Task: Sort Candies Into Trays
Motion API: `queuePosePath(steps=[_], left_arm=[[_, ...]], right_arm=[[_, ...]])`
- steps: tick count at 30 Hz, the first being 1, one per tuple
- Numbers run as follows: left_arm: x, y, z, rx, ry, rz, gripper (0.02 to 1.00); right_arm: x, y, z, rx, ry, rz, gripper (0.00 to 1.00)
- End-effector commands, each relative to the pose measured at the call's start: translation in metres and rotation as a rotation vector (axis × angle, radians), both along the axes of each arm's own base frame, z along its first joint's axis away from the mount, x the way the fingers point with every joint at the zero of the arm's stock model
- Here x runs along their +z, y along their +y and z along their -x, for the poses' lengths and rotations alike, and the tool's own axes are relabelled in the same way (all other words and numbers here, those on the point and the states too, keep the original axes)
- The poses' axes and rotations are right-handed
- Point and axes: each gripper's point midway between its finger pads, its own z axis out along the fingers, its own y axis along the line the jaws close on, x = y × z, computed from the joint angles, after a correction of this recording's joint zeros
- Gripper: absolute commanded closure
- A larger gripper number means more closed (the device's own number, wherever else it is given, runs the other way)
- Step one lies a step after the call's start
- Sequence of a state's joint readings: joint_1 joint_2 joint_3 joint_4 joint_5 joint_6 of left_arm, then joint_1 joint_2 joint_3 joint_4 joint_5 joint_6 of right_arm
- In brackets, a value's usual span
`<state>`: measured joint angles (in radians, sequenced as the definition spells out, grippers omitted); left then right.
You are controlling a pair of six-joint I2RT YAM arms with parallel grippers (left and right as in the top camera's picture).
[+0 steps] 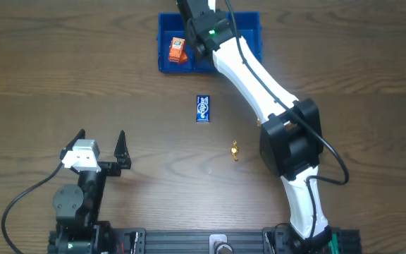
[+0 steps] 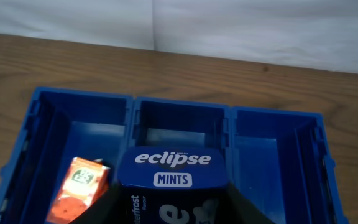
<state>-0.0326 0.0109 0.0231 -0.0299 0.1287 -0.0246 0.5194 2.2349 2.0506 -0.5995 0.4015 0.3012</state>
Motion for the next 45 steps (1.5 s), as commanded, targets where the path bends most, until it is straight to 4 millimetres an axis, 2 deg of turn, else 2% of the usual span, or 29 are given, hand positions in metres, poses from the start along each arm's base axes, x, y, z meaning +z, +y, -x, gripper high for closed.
queuePosePath(steps=[1, 6, 10, 11, 17, 21, 24, 26, 27, 33, 36, 40, 41, 45], left_arm=[[-0.016, -0.002, 0.001, -0.013, 0.047, -0.009, 0.020], [-0.016, -0.002, 0.001, -0.013, 0.047, -0.010, 0.020], [-0.016, -0.002, 0.001, -0.013, 0.047, -0.009, 0.020], [-0.016, -0.002, 0.001, -0.013, 0.047, -0.010, 0.020], [-0.016, -0.002, 0.001, -0.013, 0.047, -0.009, 0.023], [-0.016, -0.002, 0.001, -0.013, 0.047, -0.009, 0.020], [-0.016, -0.002, 0.001, -0.013, 0.047, -0.009, 0.020], [-0.016, -0.002, 0.001, -0.013, 0.047, -0.009, 0.020], [-0.016, -0.002, 0.001, -0.013, 0.047, -0.009, 0.020], [-0.016, -0.002, 0.001, -0.013, 0.047, -0.009, 0.023], [-0.016, -0.002, 0.001, -0.013, 0.047, -0.009, 0.020], [-0.016, -0.002, 0.001, -0.013, 0.047, -0.009, 0.020], [-0.016, -0.002, 0.001, -0.013, 0.047, -0.009, 0.020], [-0.016, -0.002, 0.001, -0.013, 0.047, -0.009, 0.023]], right_arm=[[0.004, -0.016, -0.010, -0.032, -0.026, 0.022, 0.654], [0.006, -0.015, -0.012, -0.031, -0.036, 0.013, 0.546], [0.008, -0.013, -0.015, -0.031, -0.050, 0.005, 0.270], [0.009, -0.013, -0.015, -0.030, -0.051, 0.004, 0.237], [0.012, -0.011, -0.008, -0.022, -0.038, 0.011, 0.215], [0.030, -0.005, 0.012, 0.014, -0.005, -0.006, 0.196], [0.039, 0.005, 0.043, 0.050, 0.080, -0.066, 0.178], [0.038, 0.004, 0.065, 0.024, 0.149, -0.079, 0.167], [0.028, 0.005, 0.083, 0.031, 0.230, -0.083, 0.165], [-0.019, 0.022, 0.145, 0.081, 0.538, -0.148, 0.154], [-0.041, 0.021, 0.160, 0.045, 0.597, -0.135, 0.152], [-0.070, 0.018, 0.170, 0.015, 0.636, -0.125, 0.150], [-0.083, 0.016, 0.175, -0.003, 0.654, -0.121, 0.148], [-0.103, 0.012, 0.185, -0.028, 0.684, -0.112, 0.145]])
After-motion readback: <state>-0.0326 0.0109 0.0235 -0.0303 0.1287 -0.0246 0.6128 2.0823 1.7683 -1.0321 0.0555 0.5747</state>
